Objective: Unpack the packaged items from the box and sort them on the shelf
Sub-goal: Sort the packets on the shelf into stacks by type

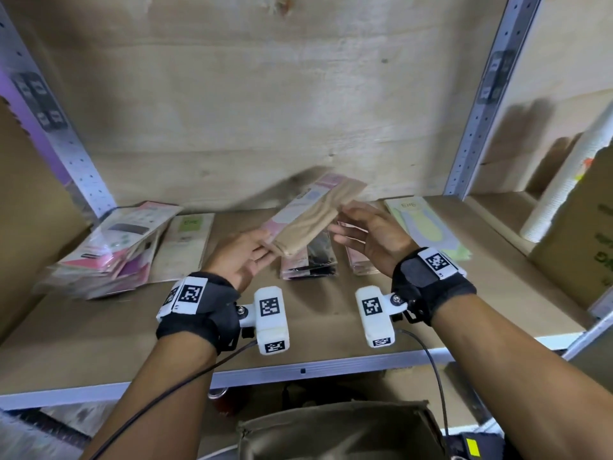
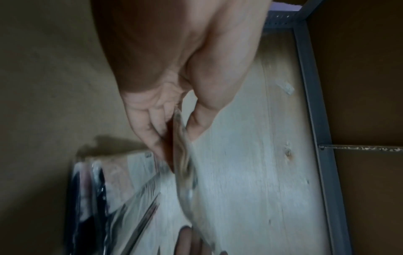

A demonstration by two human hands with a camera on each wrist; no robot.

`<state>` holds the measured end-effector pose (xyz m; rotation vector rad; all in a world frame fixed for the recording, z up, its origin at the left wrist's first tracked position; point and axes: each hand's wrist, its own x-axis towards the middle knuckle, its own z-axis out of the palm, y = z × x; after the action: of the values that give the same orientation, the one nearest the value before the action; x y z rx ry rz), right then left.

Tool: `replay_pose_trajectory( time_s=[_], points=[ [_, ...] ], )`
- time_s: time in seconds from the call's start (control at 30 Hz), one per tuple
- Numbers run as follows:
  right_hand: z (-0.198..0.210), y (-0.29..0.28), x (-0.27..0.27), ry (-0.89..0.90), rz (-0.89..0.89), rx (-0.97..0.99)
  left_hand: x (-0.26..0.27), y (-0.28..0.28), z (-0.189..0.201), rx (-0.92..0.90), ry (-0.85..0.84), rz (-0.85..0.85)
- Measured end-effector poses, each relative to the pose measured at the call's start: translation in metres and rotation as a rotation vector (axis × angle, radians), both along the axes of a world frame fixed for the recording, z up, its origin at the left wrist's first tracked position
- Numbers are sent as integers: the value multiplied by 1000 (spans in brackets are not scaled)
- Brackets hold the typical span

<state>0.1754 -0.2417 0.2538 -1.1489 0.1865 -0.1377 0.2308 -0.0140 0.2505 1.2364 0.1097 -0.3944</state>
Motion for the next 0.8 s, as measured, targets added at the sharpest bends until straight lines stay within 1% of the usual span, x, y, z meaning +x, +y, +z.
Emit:
replay_pose_trajectory(
  time_s=[0.07, 0.17, 0.23, 0.3, 0.37, 0.47, 0.6, 0.73, 0.8],
  points=[
    [0, 1, 1, 9, 6, -5, -6, -9, -1, -33, 14, -58],
    [-2, 4, 0, 23, 43, -92, -14, -19, -3, 9, -2, -114],
    [-4, 6, 0, 41, 99, -161, -16, -22, -7, 85, -23, -172],
    [-5, 8, -1, 73, 165, -233, -17, -21, -13, 202, -55, -223],
    [-6, 7, -3, 97, 227, -266, -17, -19, -16, 303, -85, -230],
    [-6, 6, -6, 108, 372, -350, -13, -11, -15, 330, -109, -157],
    [-7, 5, -14, 112, 541, -470, -4, -2, -7, 180, -138, 47],
    [-5, -2, -21, 125, 600, -511, 3, 11, 3, 66, -177, 197],
    [-5, -7, -22, 151, 593, -524, 6, 18, 5, 68, -173, 237]
  ],
)
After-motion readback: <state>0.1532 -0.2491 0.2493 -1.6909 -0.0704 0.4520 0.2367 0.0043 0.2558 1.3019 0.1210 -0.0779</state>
